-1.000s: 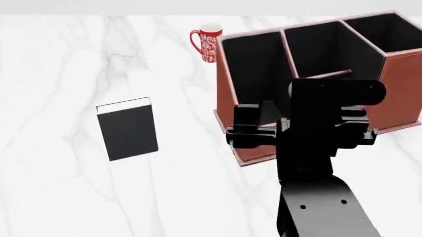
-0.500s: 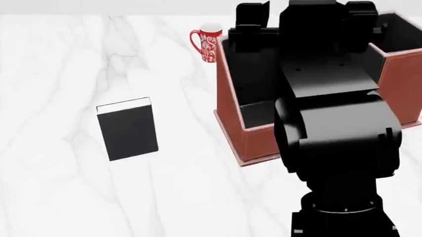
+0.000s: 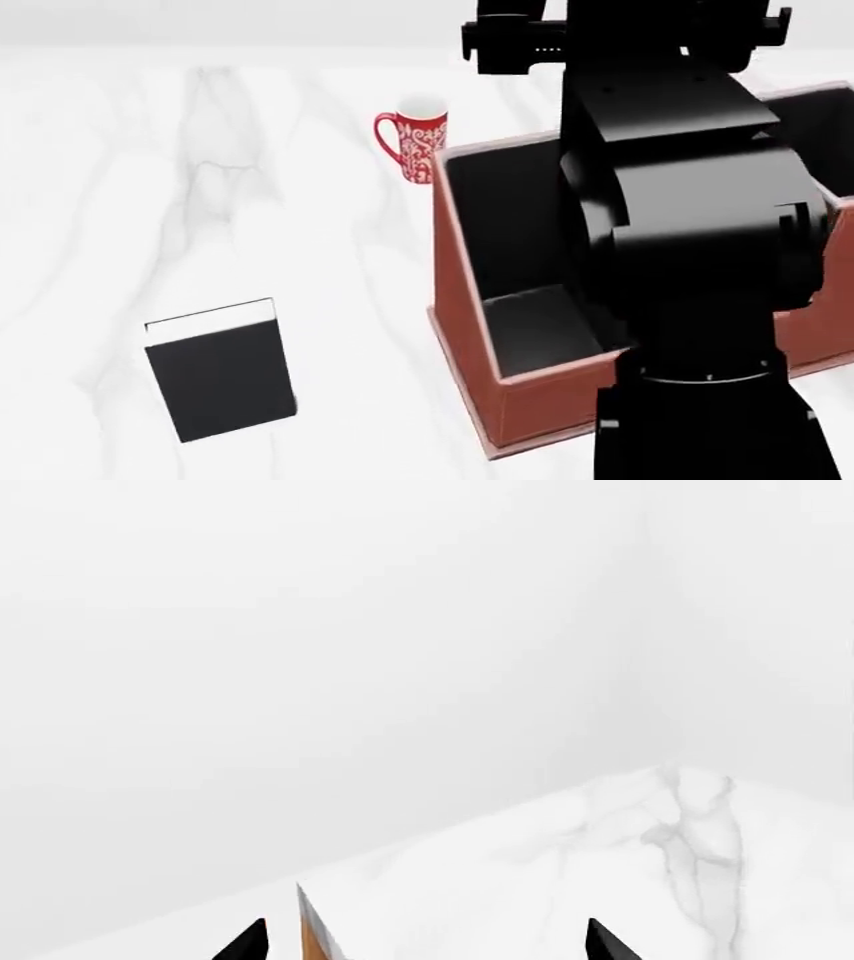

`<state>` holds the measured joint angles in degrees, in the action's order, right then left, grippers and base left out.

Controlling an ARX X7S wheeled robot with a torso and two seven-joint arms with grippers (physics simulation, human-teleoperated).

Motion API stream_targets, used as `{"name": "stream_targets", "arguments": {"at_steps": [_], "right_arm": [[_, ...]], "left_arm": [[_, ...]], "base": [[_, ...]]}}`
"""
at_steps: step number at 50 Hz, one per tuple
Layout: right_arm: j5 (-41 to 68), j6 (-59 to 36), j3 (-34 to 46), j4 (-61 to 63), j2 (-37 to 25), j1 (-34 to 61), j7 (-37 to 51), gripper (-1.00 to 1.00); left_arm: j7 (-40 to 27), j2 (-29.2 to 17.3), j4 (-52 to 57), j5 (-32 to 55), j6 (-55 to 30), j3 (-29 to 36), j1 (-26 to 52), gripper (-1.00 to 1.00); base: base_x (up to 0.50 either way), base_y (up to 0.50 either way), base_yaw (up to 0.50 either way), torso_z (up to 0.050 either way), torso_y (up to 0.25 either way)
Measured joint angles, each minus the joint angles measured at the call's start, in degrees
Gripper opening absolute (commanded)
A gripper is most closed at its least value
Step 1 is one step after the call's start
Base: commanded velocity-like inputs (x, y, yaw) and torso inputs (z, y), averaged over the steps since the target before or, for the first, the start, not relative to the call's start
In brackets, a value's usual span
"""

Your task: Pick up the book and place it in the right compartment of the caddy.

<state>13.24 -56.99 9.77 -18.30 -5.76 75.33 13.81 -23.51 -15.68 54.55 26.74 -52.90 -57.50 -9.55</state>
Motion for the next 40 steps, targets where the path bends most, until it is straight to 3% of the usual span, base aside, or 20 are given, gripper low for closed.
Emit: {"name": "stream_targets", "arguments": {"at_steps": [40], "right_arm": [[2.4,-0.6,1.4,-0.3,-0.4,0.7,0.1,1.0]], "left_arm": [[-0.3,0.0,0.3,1.3,1.1,-1.0,-1.4,1.0]], "base": [[0.5,0.0,0.0,0.0,0.001]]}}
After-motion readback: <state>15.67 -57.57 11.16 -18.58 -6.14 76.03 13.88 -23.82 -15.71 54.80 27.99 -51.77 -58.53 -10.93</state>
